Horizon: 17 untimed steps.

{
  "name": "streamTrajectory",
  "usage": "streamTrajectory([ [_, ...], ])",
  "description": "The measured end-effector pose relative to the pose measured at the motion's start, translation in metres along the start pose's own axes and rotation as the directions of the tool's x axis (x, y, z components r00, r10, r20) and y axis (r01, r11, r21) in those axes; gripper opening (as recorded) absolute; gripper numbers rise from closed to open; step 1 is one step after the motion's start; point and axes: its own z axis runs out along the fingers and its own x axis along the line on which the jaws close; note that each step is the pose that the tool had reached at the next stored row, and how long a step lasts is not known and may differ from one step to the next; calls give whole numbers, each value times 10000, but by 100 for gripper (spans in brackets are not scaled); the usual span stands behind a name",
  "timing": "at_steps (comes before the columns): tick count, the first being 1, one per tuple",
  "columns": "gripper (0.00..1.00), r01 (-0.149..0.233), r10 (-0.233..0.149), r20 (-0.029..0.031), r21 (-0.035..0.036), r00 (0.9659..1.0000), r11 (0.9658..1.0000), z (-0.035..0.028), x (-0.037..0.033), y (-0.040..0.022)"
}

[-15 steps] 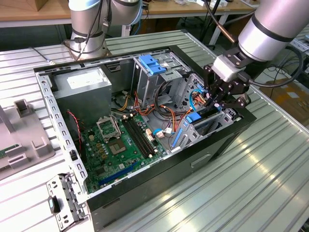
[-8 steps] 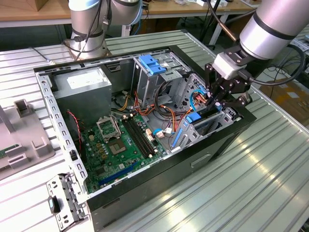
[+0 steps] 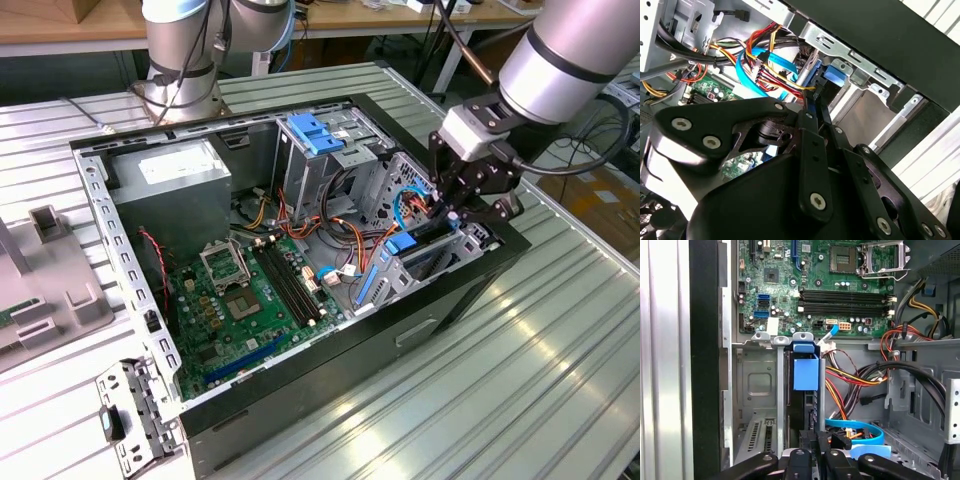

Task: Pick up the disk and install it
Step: 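Insert the first disk wire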

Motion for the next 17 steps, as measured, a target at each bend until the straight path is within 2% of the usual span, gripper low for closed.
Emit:
streamTrajectory([
  [11,17,-1,1,13,0,10000,10000,12,-4,16],
  [17,17,-3,3,20,0,10000,10000,65,2,18],
])
